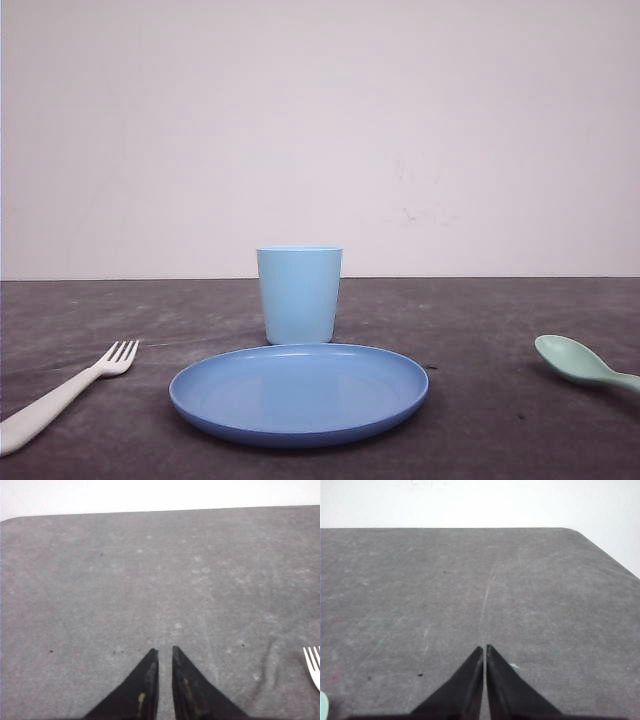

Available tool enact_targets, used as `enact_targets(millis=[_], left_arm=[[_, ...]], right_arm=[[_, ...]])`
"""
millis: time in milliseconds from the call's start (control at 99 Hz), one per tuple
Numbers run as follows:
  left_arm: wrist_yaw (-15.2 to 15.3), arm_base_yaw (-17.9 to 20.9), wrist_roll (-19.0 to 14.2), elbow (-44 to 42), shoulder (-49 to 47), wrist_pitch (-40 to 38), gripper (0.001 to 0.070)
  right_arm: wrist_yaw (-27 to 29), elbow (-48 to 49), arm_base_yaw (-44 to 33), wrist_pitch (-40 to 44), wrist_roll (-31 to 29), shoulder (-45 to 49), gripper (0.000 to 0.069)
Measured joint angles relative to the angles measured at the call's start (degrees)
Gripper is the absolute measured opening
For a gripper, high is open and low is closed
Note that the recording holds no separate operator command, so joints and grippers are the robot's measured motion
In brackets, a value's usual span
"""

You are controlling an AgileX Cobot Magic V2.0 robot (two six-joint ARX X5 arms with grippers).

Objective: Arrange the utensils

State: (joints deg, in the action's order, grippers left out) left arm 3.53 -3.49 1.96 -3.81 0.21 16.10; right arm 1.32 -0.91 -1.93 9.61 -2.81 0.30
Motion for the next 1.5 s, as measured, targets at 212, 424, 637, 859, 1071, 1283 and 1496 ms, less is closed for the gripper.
enact_targets(millis=[212, 424, 637, 859, 1071, 1283, 1496], left_arm=[[0.0, 0.0, 0.0, 0.0, 0.0, 0.0, 0.0025], [0.0, 0.0, 0.0, 0.0, 0.0, 0.0, 0.0025], [0.0, 0.0, 0.0, 0.0, 0.0, 0.0, 0.0025], [0.0, 0.0, 0.0, 0.0, 0.0, 0.0, 0.0025], [0.0, 0.0, 0.0, 0.0, 0.0, 0.0, 0.0025], [0.0, 0.0, 0.0, 0.0, 0.0, 0.0, 0.0025], [0.0, 0.0, -0.2, 0.5, 0.0, -1.8, 0.0025]], right_arm=[[0.0, 0.0, 0.0, 0.0, 0.0, 0.0, 0.0009], [0.0, 0.0, 0.0, 0.0, 0.0, 0.0, 0.0009], [0.0, 0.0, 0.0, 0.0, 0.0, 0.0, 0.0009], [0.0, 0.0, 0.0, 0.0, 0.0, 0.0, 0.0009], [0.0, 0.0, 0.0, 0.0, 0.0, 0.0, 0.0009], [0.0, 0.0, 0.0, 0.0, 0.0, 0.0, 0.0009], [-0.6, 0.0, 0.0, -3.5, -0.7, 0.0, 0.0009]])
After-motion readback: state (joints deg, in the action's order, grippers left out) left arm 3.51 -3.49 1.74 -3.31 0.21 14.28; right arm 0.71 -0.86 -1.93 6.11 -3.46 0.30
